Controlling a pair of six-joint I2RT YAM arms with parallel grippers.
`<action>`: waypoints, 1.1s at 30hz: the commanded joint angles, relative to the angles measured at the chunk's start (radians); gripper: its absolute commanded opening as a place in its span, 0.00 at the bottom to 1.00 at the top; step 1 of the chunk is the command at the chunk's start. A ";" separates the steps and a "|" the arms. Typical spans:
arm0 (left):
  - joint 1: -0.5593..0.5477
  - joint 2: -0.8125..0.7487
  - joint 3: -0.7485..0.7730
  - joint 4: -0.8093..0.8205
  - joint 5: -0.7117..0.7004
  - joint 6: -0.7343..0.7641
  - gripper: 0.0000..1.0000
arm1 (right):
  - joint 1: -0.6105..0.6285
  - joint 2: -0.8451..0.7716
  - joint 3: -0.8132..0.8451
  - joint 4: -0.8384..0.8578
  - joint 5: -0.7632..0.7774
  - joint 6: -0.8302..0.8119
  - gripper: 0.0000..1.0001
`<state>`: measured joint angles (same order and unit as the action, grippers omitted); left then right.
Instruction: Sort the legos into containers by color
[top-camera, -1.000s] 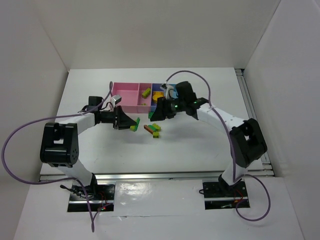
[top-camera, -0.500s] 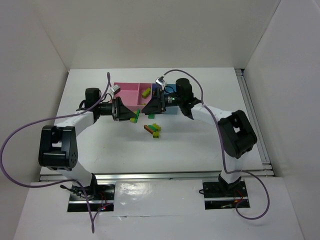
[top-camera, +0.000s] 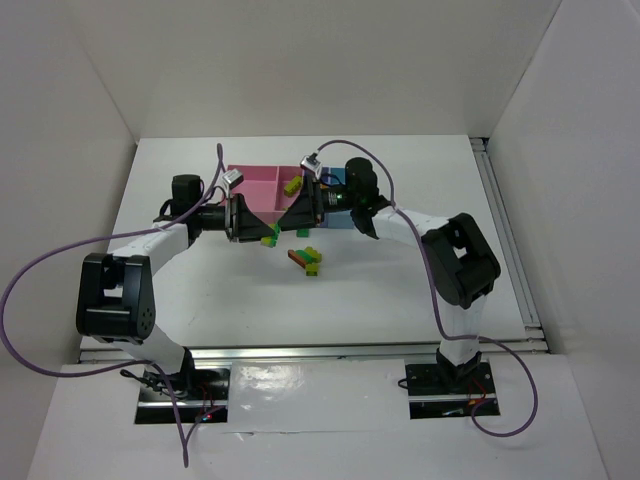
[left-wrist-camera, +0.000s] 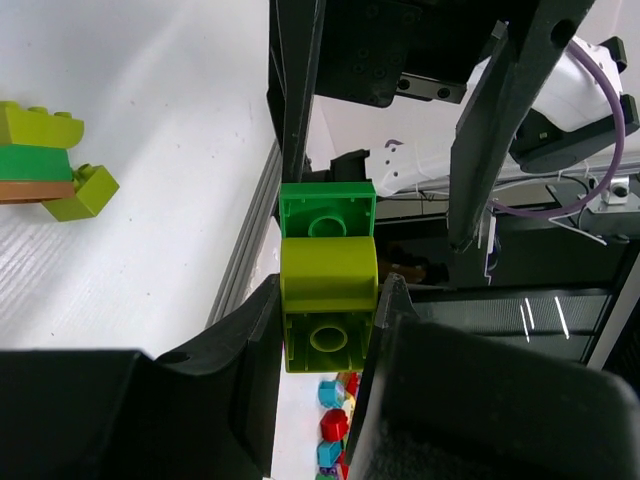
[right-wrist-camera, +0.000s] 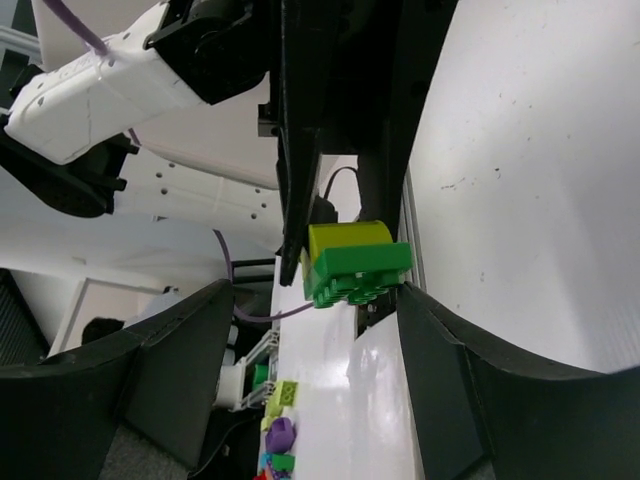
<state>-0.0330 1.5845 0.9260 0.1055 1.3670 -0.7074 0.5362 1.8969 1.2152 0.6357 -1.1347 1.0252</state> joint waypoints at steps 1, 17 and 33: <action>-0.010 -0.049 0.043 0.011 0.049 0.045 0.00 | 0.034 0.027 0.058 0.064 -0.013 0.001 0.73; -0.010 -0.069 0.063 -0.032 0.058 0.077 0.00 | 0.044 0.056 0.069 0.061 0.015 -0.022 0.37; 0.051 -0.040 0.083 -0.099 -0.028 0.075 0.00 | -0.097 -0.088 -0.048 -0.408 0.243 -0.287 0.26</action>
<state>-0.0010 1.5532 0.9623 0.0216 1.3106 -0.6338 0.4728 1.8435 1.1545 0.4019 -0.9825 0.8577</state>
